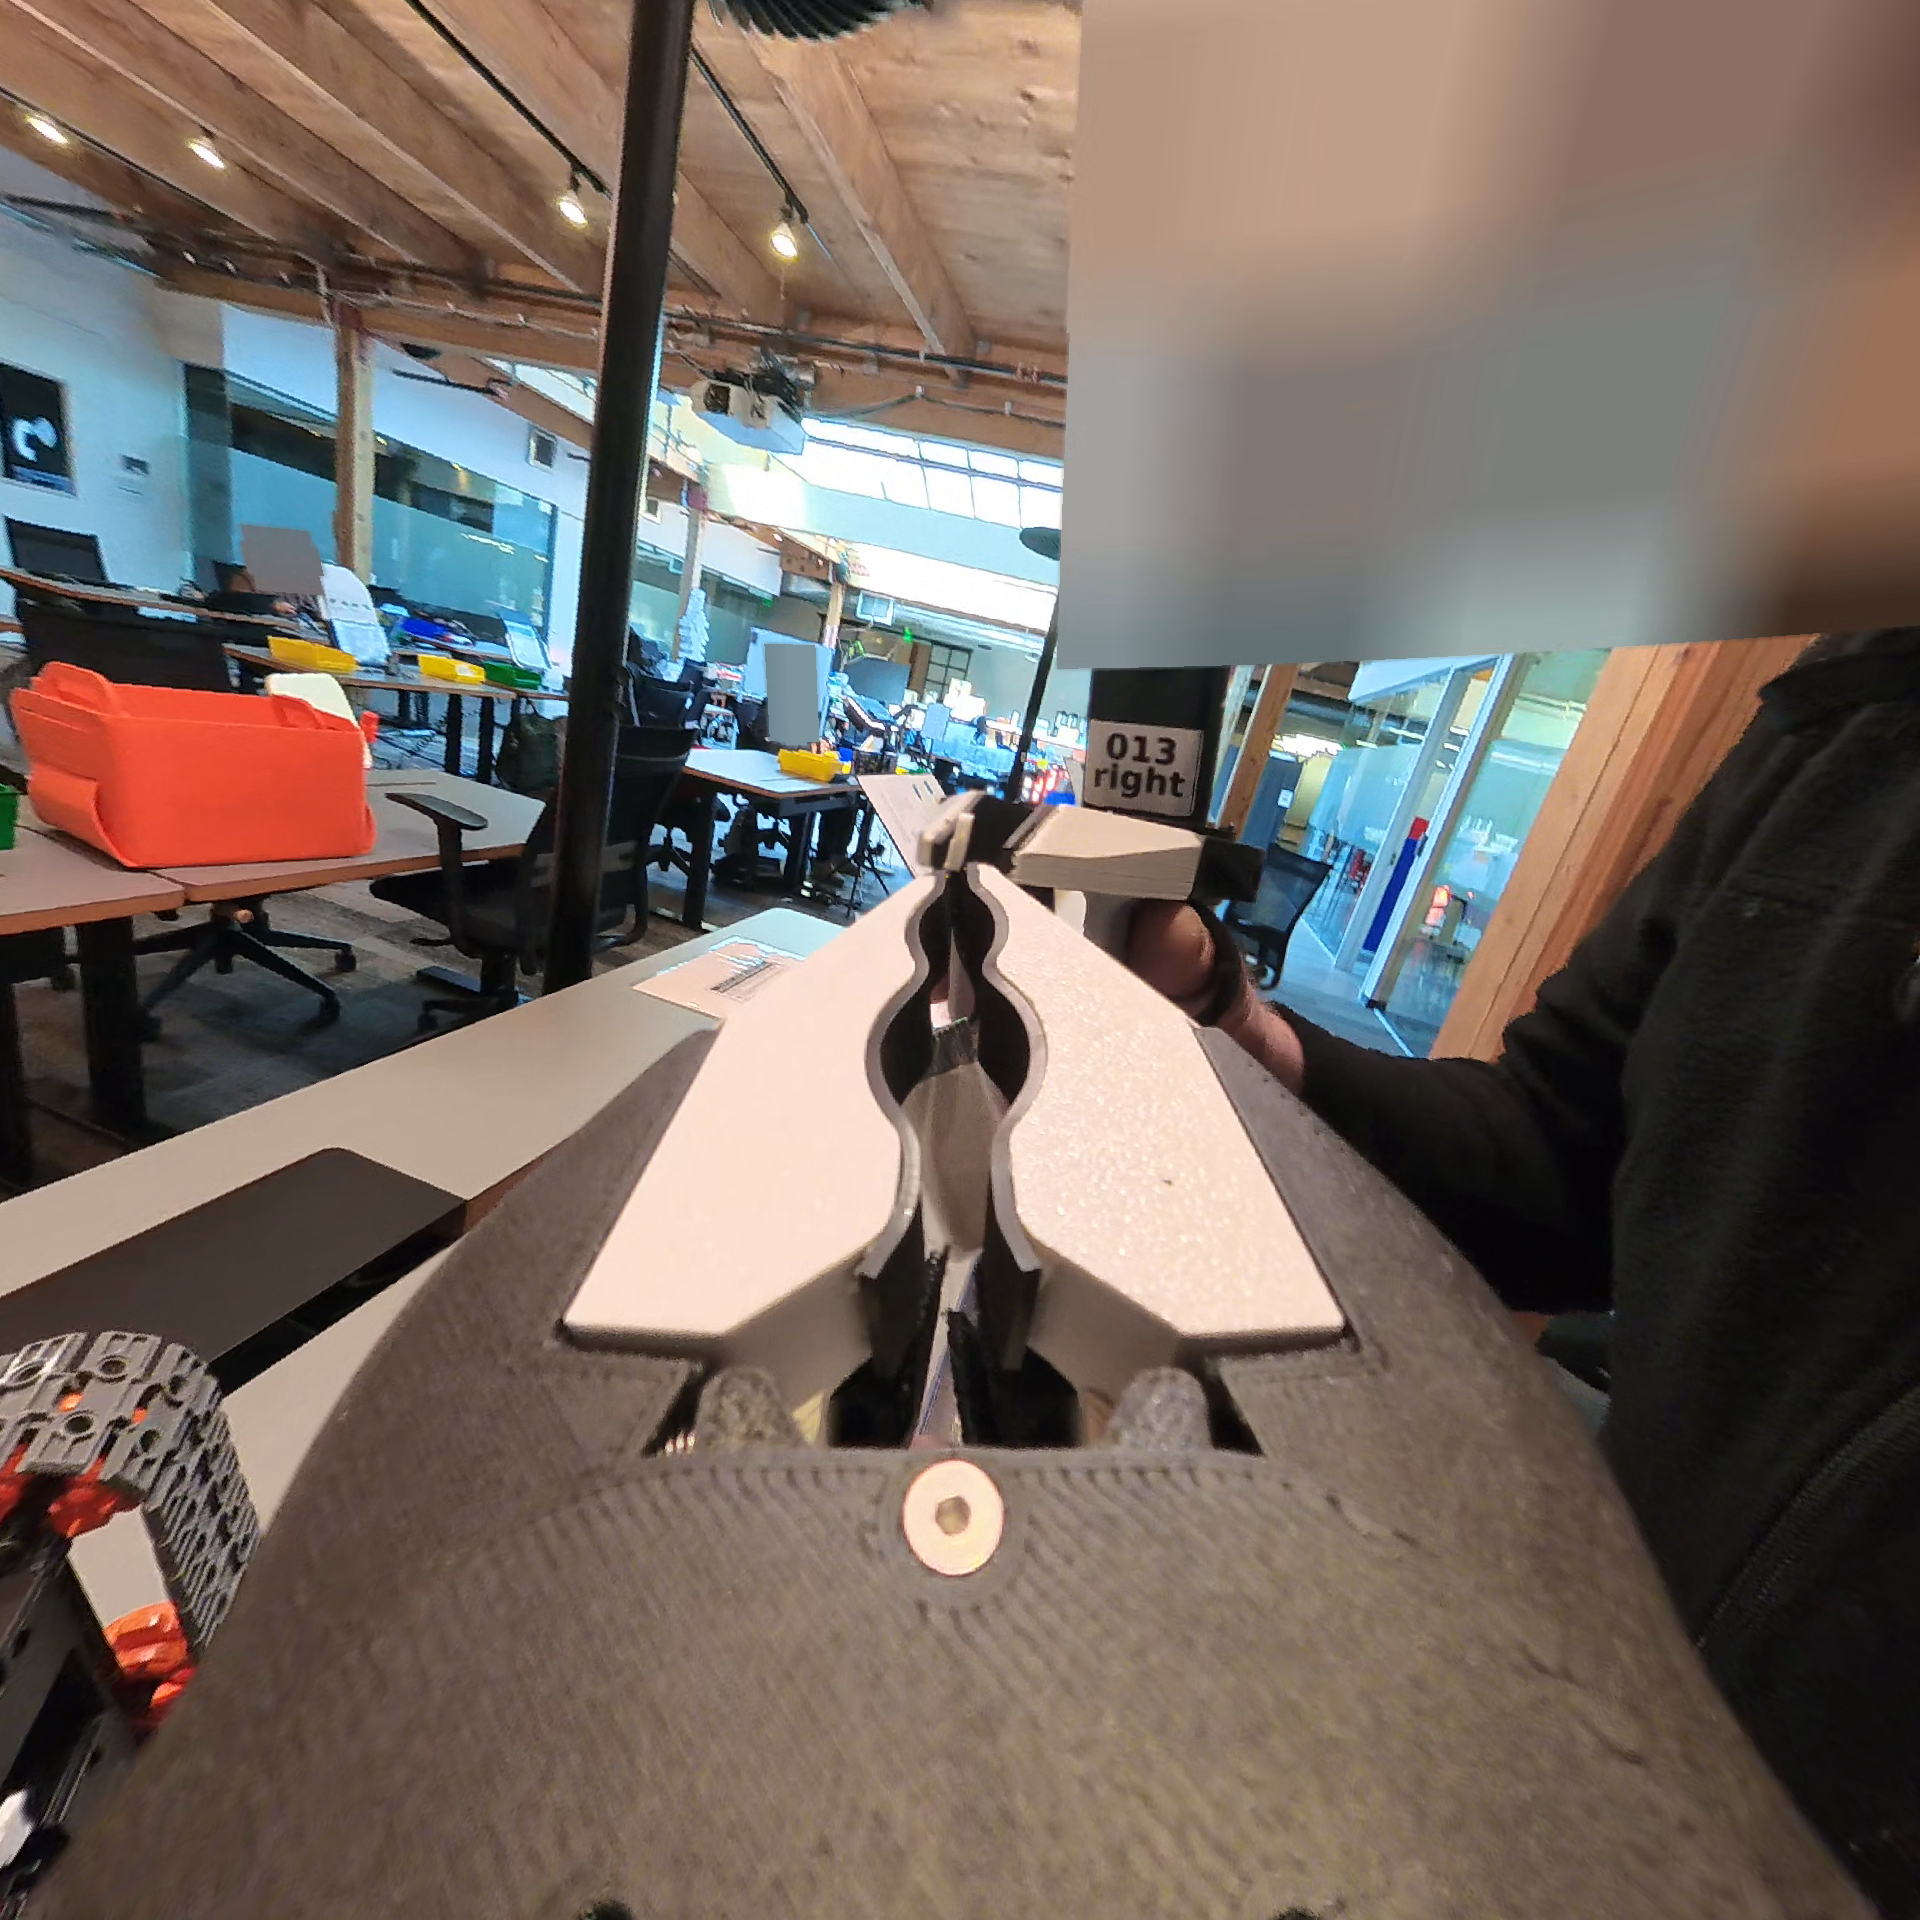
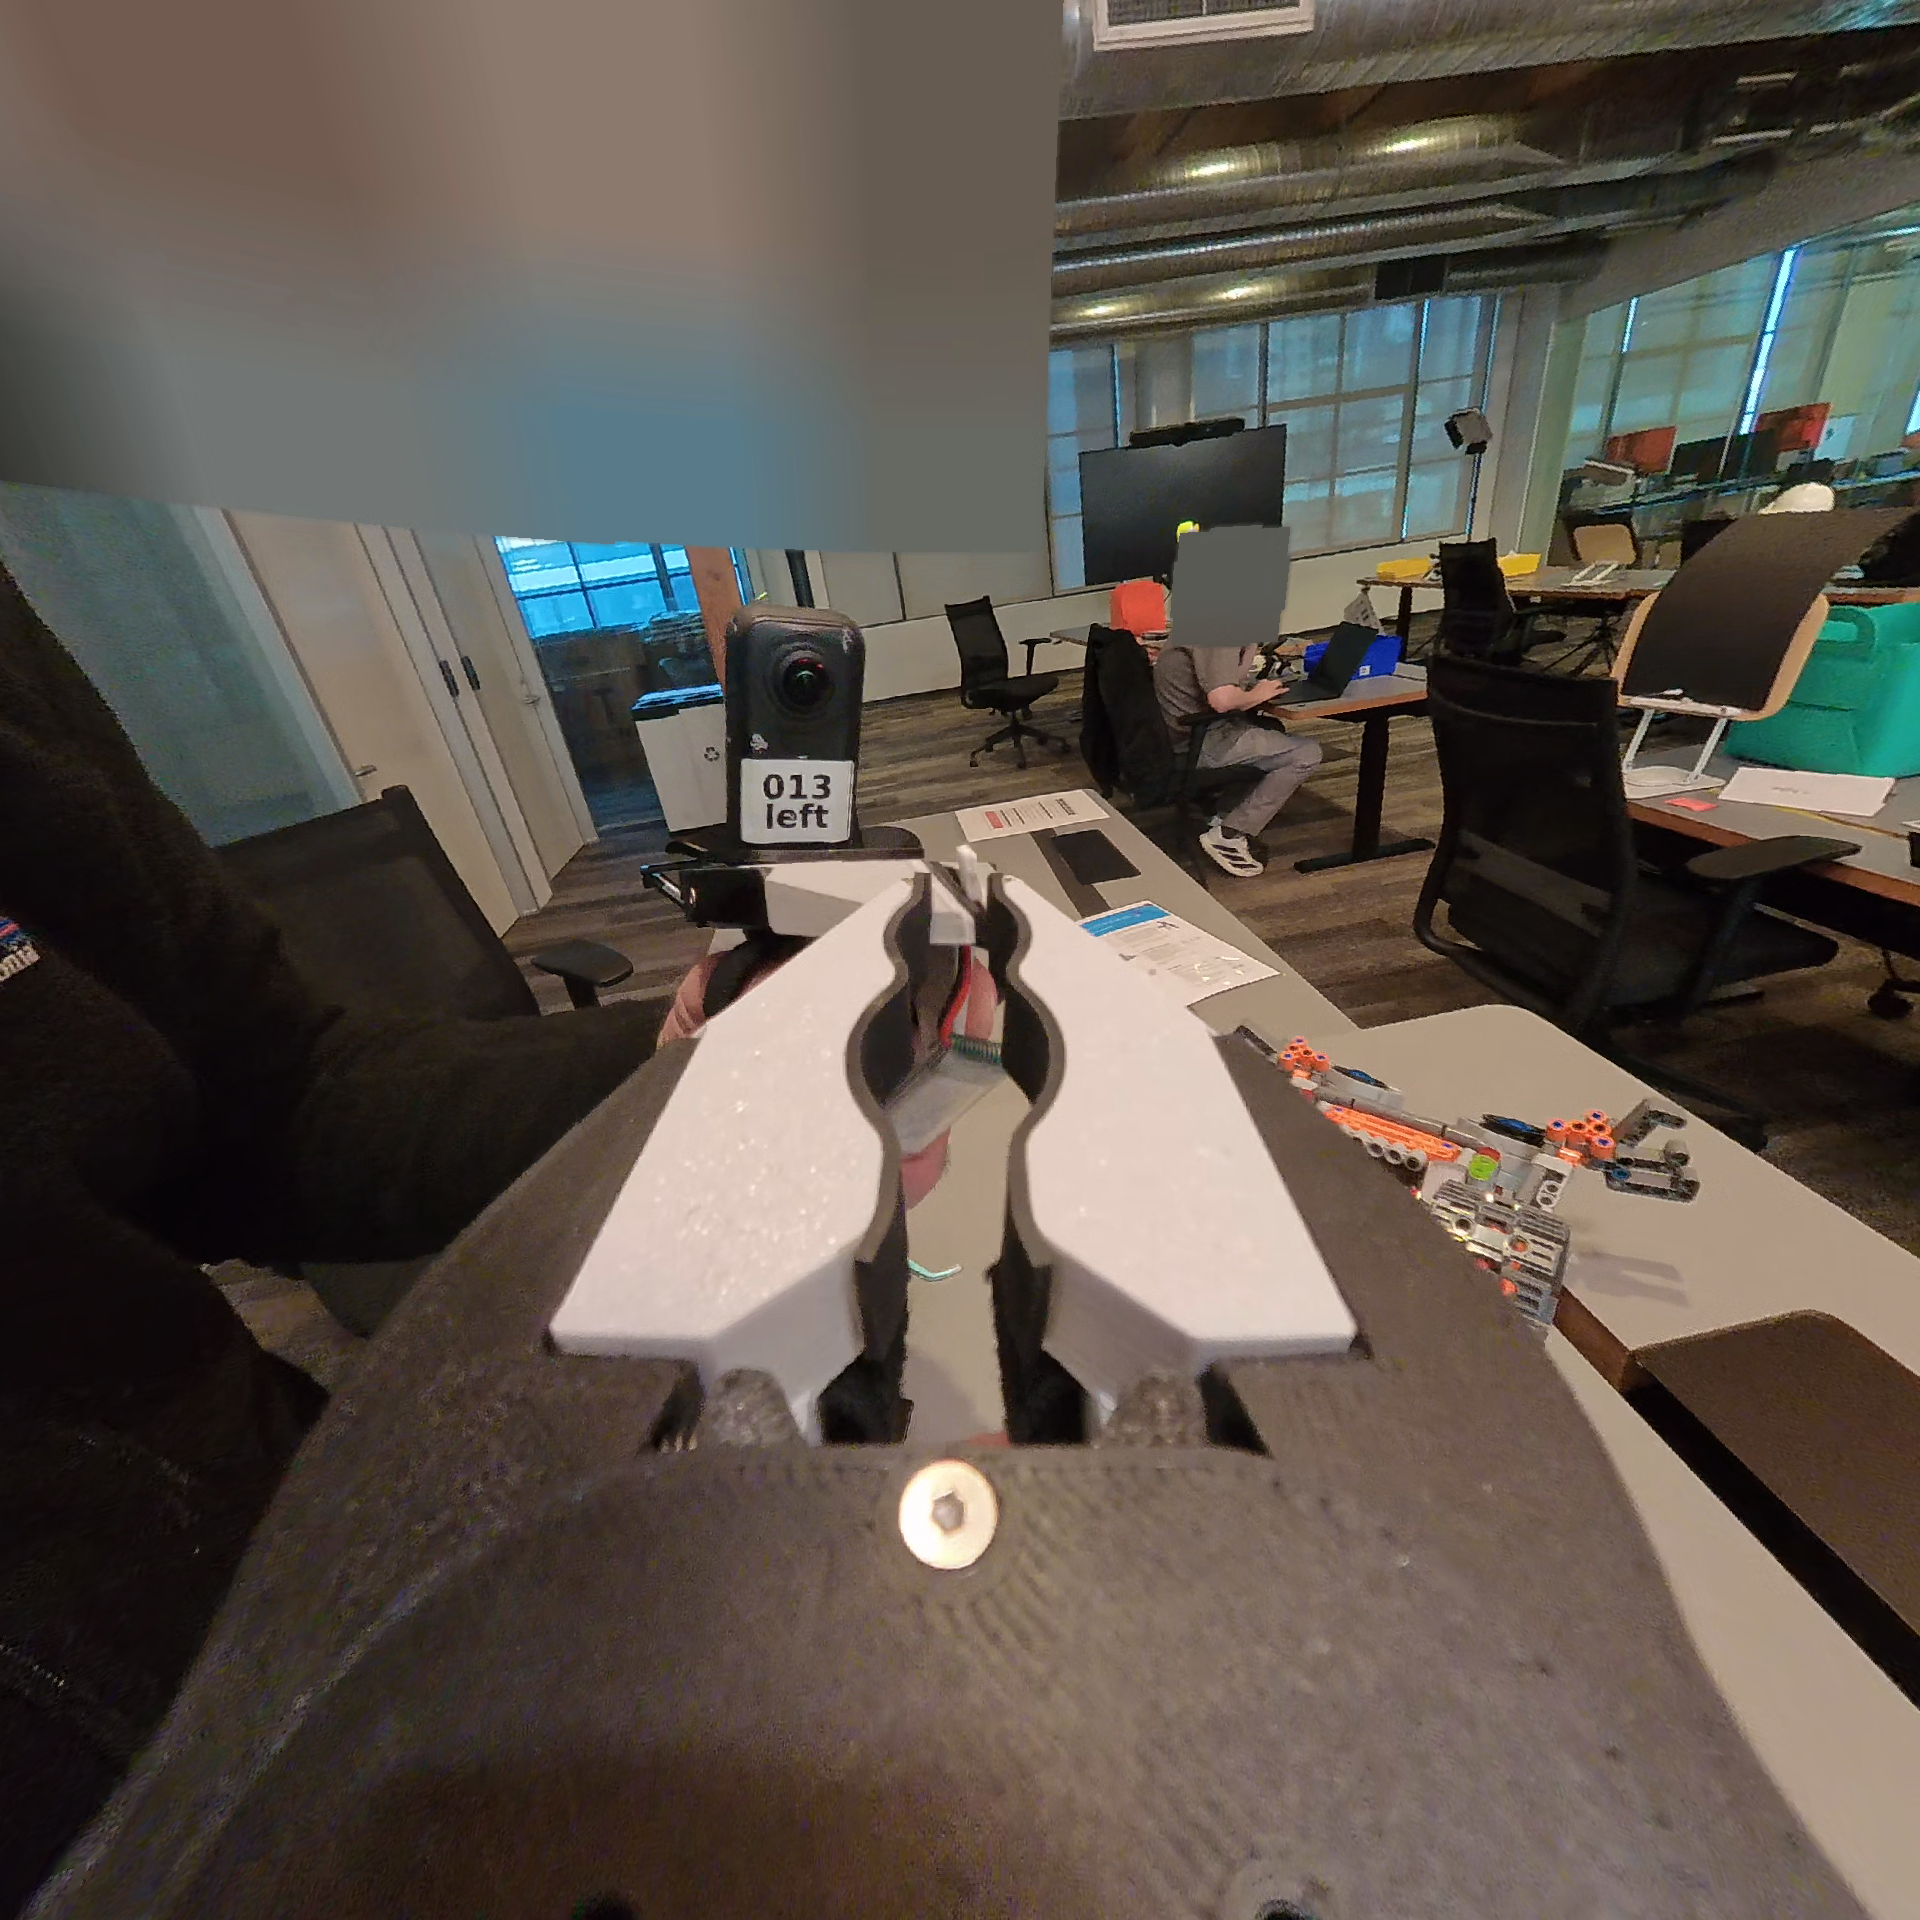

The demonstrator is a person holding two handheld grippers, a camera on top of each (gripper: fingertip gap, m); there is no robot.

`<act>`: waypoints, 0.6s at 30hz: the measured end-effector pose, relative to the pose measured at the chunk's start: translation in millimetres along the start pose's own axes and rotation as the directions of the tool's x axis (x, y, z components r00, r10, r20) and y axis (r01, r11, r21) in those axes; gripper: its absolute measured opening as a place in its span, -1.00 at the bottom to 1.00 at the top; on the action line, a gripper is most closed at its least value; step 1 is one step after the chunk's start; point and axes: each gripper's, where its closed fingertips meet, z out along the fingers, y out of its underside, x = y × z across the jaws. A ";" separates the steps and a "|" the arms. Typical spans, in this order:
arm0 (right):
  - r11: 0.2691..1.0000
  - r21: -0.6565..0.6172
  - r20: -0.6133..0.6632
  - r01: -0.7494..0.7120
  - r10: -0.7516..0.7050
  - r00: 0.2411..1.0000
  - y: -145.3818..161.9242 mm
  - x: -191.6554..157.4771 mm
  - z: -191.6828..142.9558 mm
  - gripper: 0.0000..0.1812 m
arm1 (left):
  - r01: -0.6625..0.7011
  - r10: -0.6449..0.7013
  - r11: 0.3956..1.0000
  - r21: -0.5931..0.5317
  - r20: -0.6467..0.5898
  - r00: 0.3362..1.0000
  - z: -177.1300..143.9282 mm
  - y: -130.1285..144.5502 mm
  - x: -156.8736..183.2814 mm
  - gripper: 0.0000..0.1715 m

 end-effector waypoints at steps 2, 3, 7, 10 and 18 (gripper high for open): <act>1.000 0.004 0.002 -0.006 0.006 1.000 -0.5 -0.3 0.2 -0.93 | 0.000 0.000 1.000 0.000 -0.005 1.000 0.3 1.1 1.3 -1.00; 1.000 0.005 0.006 -0.012 0.012 1.000 -0.6 0.0 -0.2 -0.95 | 0.003 -0.003 1.000 -0.002 -0.009 1.000 0.1 1.5 2.1 -1.00; 1.000 0.007 0.022 -0.013 0.013 1.000 -1.0 -0.9 -2.5 -1.00 | -0.008 0.007 1.000 -0.024 -0.033 0.999 0.3 4.3 7.1 -1.00; 1.000 0.002 0.035 -0.002 0.002 0.999 -0.7 -1.3 -3.6 -1.00 | -0.002 0.000 0.999 -0.035 -0.048 0.999 0.8 5.4 8.7 -1.00; 0.998 -0.010 0.020 0.067 -0.067 0.998 -2.3 1.7 -7.5 -1.00 | -0.032 0.032 0.998 -0.057 0.009 0.999 -0.1 3.5 1.4 -0.88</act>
